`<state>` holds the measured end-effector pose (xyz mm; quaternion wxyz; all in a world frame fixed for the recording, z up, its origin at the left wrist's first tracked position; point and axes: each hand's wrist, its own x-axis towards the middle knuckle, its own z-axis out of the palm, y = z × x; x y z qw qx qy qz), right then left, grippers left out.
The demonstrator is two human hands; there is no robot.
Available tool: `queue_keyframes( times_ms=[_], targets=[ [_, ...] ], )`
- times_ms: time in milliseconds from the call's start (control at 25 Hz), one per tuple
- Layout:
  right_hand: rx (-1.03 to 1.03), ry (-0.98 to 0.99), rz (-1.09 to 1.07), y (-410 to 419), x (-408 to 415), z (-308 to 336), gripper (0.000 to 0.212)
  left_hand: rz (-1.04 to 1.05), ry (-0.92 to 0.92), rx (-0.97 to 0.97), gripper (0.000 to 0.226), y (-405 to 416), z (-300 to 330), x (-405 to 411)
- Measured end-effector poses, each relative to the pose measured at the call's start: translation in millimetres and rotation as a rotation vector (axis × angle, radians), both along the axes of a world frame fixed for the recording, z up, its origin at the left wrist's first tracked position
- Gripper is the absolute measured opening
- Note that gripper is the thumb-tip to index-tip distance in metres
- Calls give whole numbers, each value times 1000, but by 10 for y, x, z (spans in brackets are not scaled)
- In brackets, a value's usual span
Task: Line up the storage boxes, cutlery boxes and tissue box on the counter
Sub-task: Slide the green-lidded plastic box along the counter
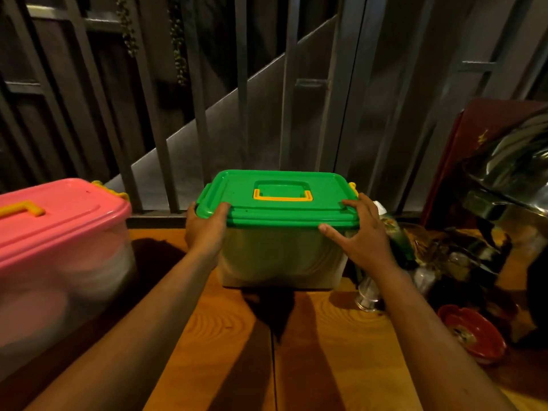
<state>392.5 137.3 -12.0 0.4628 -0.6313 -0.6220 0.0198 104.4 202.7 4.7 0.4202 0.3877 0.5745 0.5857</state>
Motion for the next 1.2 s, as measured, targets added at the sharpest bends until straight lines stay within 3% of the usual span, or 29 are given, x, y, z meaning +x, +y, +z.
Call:
queue_keyframes(
  times_ms=[360,880,1200],
  targets=[
    [-6,-9,42,569,258,-19,81,9,33,-3,70,431,-11,230],
    [71,-17,16,849,351,-75,84,-4,69,-4,76,734,-34,290],
    [-76,-91,-11,747,353,58,84,-62,159,-40,77,574,84,235]
  ],
)
